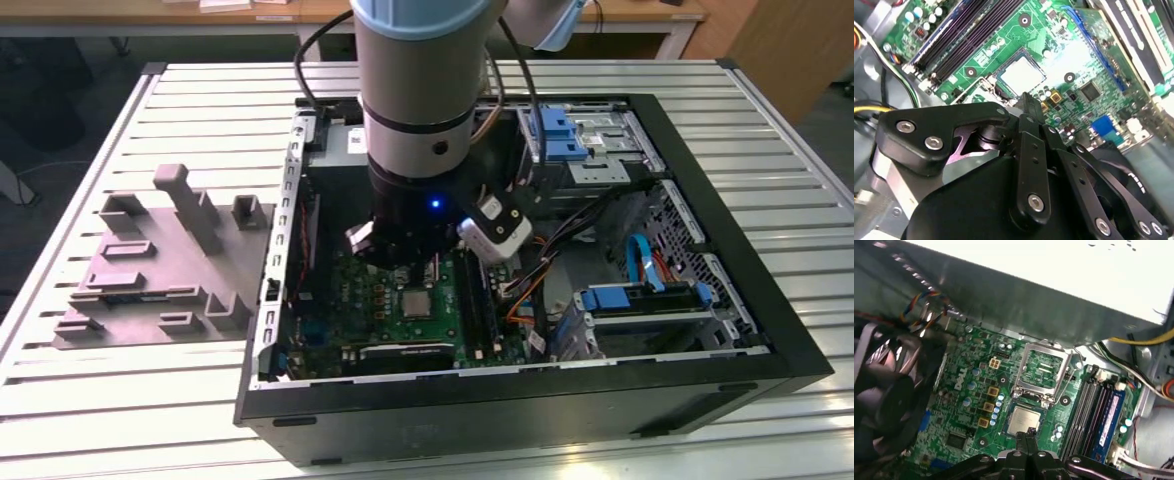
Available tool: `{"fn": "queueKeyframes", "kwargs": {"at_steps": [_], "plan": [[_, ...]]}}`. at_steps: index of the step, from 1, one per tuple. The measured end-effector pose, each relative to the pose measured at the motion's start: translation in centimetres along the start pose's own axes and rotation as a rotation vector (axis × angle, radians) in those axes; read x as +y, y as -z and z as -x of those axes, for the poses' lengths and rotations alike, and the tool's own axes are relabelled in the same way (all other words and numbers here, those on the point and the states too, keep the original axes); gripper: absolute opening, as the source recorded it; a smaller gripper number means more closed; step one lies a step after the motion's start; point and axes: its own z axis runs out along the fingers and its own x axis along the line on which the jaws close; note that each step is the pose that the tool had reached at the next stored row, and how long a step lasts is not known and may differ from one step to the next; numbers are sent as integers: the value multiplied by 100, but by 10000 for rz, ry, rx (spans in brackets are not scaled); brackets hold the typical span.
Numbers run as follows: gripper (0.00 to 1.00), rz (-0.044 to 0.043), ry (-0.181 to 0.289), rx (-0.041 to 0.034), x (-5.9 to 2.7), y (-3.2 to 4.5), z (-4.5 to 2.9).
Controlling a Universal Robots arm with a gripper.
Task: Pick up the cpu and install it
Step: 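Close the cpu cover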
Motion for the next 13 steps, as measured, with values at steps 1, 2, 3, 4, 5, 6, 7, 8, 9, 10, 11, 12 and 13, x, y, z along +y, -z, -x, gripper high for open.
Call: {"fn": "queueKeyframes", "kwargs": {"at_steps": [1,2,3,4,5,6,7,8,9,10,11,12,13], "plan": [[11,0,172,3,0,-2,0],[11,0,355,7,0,-4,0],[11,0,532,11,0,-6,0],[11,0,714,14,0,-8,0],[11,-1,892,19,0,-10,0],[11,-1,1089,23,0,-12,0],[11,-1,1269,26,0,-14,0],[11,-1,1448,30,0,-16,0],[11,-1,1624,33,0,-18,0],[11,-1,1802,37,0,-20,0],[11,-1,1984,40,0,-22,0],[11,-1,2179,45,0,-24,0],[11,-1,2358,48,0,-26,0]]}}
